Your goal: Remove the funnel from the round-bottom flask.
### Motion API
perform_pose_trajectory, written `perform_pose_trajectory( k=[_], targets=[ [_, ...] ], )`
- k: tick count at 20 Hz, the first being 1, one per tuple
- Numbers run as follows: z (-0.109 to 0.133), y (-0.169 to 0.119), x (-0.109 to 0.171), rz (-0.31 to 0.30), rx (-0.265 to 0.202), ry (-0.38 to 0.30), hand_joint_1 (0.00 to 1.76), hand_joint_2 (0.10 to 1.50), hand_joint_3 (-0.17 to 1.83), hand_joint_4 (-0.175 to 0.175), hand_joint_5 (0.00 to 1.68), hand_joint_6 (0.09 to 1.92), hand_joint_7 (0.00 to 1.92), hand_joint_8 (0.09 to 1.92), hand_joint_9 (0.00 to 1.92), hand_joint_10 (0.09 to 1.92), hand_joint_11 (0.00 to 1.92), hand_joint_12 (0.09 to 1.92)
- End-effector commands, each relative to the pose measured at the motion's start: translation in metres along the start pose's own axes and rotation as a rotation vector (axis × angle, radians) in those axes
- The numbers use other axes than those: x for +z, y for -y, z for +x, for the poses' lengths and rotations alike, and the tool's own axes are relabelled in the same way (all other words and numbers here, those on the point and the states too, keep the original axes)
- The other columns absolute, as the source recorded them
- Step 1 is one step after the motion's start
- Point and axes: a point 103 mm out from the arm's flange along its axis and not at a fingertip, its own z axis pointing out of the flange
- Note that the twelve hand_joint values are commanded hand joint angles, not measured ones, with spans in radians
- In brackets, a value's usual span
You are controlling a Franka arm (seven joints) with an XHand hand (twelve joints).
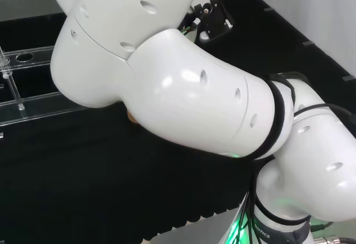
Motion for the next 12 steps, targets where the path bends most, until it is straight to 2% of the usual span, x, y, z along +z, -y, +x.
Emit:
perform_pose_trajectory(
  k=[1, 5, 8, 12],
  targets=[
    [0.003, 0.034, -0.010, 0.039, -0.011, -0.031, 0.86, 0.62, 0.59, -0.051, 0.38, 0.09, 0.17, 0.67, 0.45, 0.64, 0.25, 1.37],
    [0.010, 0.043, -0.018, 0.106, -0.038, -0.055, 0.80, 0.63, 0.58, -0.045, 0.32, 0.09, 0.08, 0.66, 0.39, 0.65, 0.22, 1.39],
    [0.015, 0.048, -0.023, 0.164, -0.082, -0.092, 0.75, 0.64, 0.57, -0.044, 0.26, 0.09, 0.04, 0.67, 0.36, 0.67, 0.20, 1.41],
    [0.024, 0.055, -0.027, 0.170, -0.131, -0.146, 0.69, 0.64, 0.57, -0.054, 0.17, 0.09, 0.03, 0.67, 0.35, 0.68, 0.22, 1.42]
  ],
)
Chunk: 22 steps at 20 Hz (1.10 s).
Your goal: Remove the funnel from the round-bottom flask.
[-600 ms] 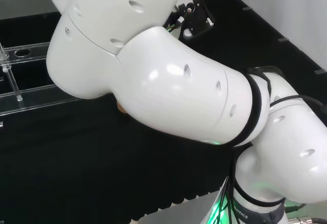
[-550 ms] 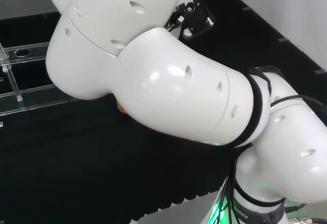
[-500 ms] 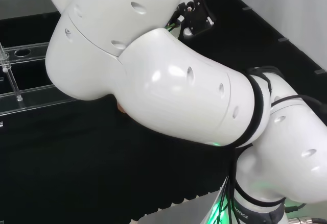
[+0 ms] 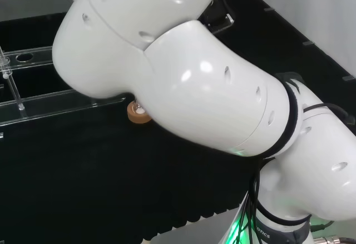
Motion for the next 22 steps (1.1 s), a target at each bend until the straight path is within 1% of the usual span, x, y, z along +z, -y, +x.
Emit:
perform_pose_trajectory(
  k=[1, 2, 8, 14, 17, 22],
  targets=[
    [0.013, 0.014, -0.005, 0.053, -0.103, -0.064, 0.66, 0.63, 0.56, -0.056, 0.16, 0.09, 0.03, 0.67, 0.36, 0.68, 0.24, 1.43],
    [0.017, 0.015, -0.006, 0.054, -0.112, -0.066, 0.64, 0.63, 0.56, -0.057, 0.15, 0.09, 0.04, 0.68, 0.36, 0.69, 0.25, 1.43],
    [0.043, 0.018, -0.010, 0.082, -0.129, -0.112, 0.51, 0.65, 0.41, -0.057, 0.14, 0.09, 0.03, 0.69, 0.34, 0.72, 0.30, 1.45],
    [0.069, 0.021, -0.013, 0.117, -0.175, -0.138, 0.42, 0.66, 0.25, -0.061, 0.09, 0.09, 0.00, 0.65, 0.25, 0.80, 0.33, 1.48],
    [0.080, 0.020, -0.012, 0.110, -0.196, -0.132, 0.40, 0.67, 0.22, -0.062, 0.08, 0.09, 0.00, 0.61, 0.24, 0.81, 0.33, 1.48],
    [0.090, 0.012, -0.004, 0.098, -0.208, -0.124, 0.41, 0.67, 0.21, -0.064, 0.08, 0.09, 0.00, 0.60, 0.23, 0.81, 0.33, 1.48]
  ],
)
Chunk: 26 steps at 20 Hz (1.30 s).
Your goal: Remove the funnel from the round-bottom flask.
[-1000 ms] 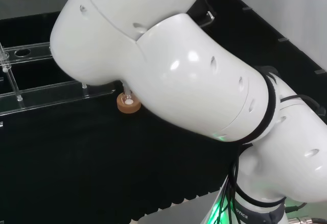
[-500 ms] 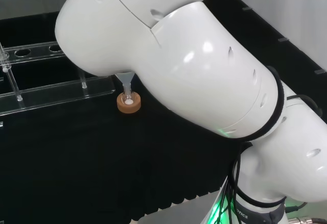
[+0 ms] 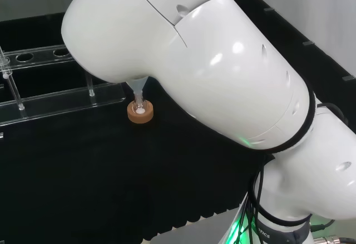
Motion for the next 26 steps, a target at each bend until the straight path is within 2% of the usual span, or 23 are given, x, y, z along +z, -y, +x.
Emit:
perform_pose_trajectory(
  k=[1, 5, 13, 26],
  targets=[
    [0.012, -0.013, 0.009, -0.006, -0.020, 0.010, 0.42, 0.67, 0.21, -0.065, 0.07, 0.09, 0.00, 0.60, 0.23, 0.81, 0.33, 1.48],
    [0.012, -0.027, 0.015, 0.028, -0.020, 0.025, 0.47, 0.67, 0.19, -0.065, 0.04, 0.09, 0.00, 0.58, 0.23, 0.82, 0.33, 1.48],
    [0.009, -0.054, 0.026, 0.050, -0.048, 0.045, 0.53, 0.69, 0.16, -0.059, 0.02, 0.09, 0.00, 0.49, 0.19, 0.83, 0.33, 1.48],
    [0.007, -0.075, 0.041, 0.081, -0.071, 0.052, 0.55, 0.69, 0.16, -0.051, 0.05, 0.09, 0.00, 0.48, 0.19, 0.84, 0.32, 1.48]
  ],
)
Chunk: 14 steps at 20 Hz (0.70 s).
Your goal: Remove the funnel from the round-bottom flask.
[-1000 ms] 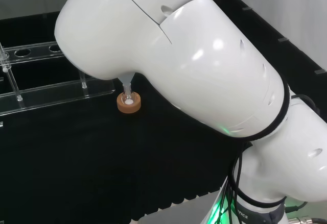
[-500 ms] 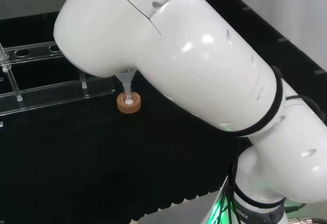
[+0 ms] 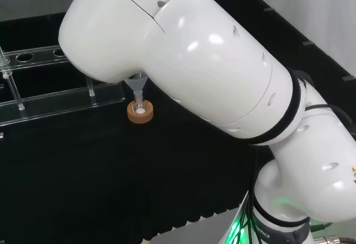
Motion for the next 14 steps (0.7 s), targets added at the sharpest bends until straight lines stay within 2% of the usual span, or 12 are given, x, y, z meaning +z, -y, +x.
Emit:
perform_pose_trajectory(
  k=[1, 8, 14],
  targets=[
    [0.001, -0.010, 0.005, 0.009, -0.018, 0.001, 0.55, 0.69, 0.16, -0.051, 0.05, 0.09, 0.00, 0.48, 0.19, 0.84, 0.32, 1.48],
    [0.008, -0.022, 0.012, 0.038, -0.024, 0.024, 0.55, 0.70, 0.15, -0.051, 0.05, 0.09, 0.00, 0.43, 0.15, 0.84, 0.32, 1.48],
    [0.008, -0.025, 0.014, 0.042, -0.007, 0.050, 0.55, 0.70, 0.15, -0.049, 0.05, 0.09, 0.00, 0.41, 0.13, 0.85, 0.31, 1.48]
  ],
)
